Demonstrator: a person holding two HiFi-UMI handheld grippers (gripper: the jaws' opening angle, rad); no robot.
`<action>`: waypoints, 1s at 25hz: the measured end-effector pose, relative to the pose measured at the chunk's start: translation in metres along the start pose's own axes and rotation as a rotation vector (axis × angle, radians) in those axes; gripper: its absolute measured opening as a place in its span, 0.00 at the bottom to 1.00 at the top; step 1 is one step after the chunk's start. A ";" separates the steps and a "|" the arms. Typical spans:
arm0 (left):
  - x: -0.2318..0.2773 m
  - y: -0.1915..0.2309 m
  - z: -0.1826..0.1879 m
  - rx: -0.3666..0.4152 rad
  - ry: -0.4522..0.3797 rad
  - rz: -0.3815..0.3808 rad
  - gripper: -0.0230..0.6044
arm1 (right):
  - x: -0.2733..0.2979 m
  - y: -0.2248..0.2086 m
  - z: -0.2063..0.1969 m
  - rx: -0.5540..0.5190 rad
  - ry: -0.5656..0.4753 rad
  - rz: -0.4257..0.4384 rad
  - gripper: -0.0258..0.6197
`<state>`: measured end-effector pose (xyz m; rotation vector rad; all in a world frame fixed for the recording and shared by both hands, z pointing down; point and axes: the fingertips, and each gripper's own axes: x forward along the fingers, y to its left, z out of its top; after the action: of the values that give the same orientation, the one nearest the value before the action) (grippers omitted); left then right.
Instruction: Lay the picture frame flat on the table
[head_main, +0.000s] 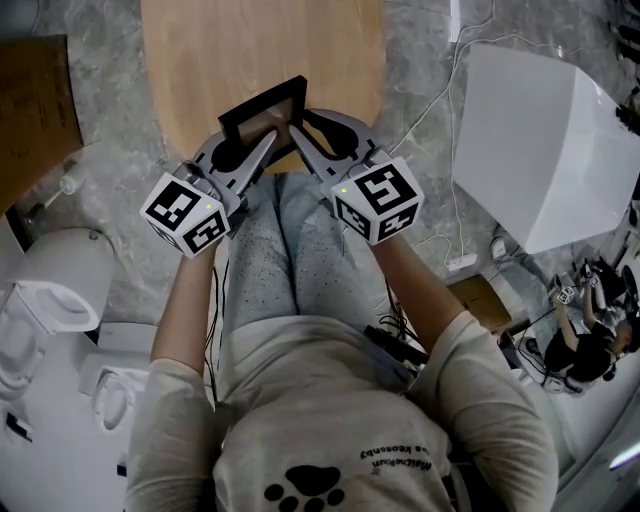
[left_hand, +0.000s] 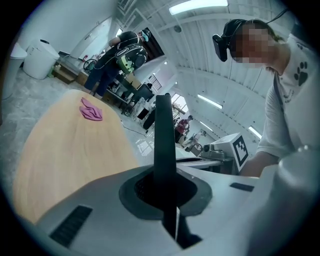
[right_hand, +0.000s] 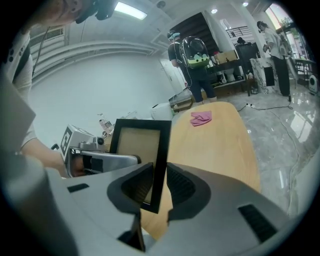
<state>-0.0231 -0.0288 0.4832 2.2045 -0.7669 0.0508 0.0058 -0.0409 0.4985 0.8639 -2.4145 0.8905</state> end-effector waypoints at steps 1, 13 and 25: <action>0.001 0.001 -0.001 0.001 0.002 -0.004 0.06 | 0.001 -0.001 -0.002 0.005 0.003 -0.001 0.17; 0.014 0.026 -0.032 -0.010 0.067 0.056 0.07 | 0.015 -0.021 -0.032 0.072 0.061 -0.097 0.14; 0.009 0.064 -0.058 0.045 0.171 0.288 0.38 | 0.017 -0.050 -0.062 0.159 0.136 -0.241 0.14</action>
<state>-0.0387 -0.0257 0.5688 2.0829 -0.9863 0.3982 0.0382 -0.0349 0.5736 1.0893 -2.0926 1.0207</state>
